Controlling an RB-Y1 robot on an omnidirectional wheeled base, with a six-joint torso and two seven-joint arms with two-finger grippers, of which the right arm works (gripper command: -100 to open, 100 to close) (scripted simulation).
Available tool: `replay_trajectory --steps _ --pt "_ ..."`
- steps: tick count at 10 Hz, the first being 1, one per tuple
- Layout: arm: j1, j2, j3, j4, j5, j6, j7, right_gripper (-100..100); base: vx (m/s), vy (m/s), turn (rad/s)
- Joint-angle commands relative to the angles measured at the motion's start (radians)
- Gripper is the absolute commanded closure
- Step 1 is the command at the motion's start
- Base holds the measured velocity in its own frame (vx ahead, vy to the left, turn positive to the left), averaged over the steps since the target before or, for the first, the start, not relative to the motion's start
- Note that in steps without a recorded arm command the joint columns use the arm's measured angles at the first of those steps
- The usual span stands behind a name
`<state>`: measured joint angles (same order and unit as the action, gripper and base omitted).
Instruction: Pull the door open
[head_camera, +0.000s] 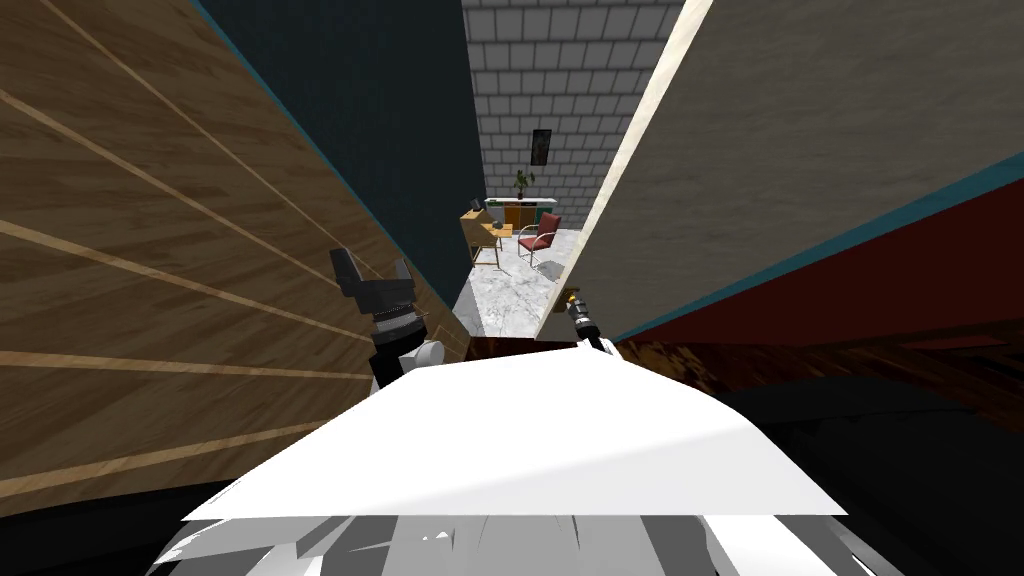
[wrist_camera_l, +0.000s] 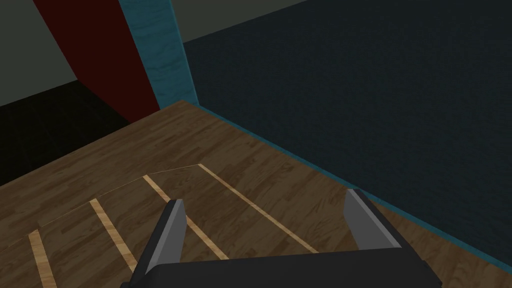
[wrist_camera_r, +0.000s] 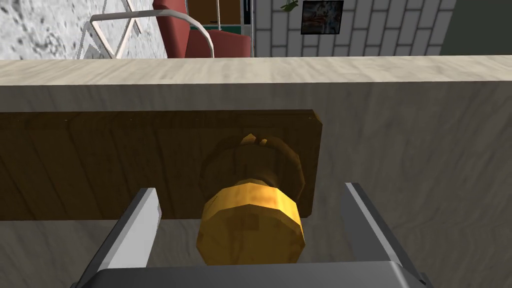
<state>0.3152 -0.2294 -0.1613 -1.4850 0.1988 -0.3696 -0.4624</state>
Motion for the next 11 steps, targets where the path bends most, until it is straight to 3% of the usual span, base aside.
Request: replay_trajectory --steps 1,6,7,11 --pt "0.002 0.001 0.002 -0.003 0.001 0.001 0.000 100 -0.013 0.000 -0.026" --pt "0.002 0.001 0.002 -0.003 0.001 0.001 0.000 100 -0.018 0.000 0.001" --pt "0.017 -0.017 0.009 -0.001 0.002 -0.017 -0.016 100 -0.143 -0.056 0.166" --pt "0.047 -0.058 0.022 -0.002 0.002 -0.059 -0.054 100 -0.193 -0.063 0.145"
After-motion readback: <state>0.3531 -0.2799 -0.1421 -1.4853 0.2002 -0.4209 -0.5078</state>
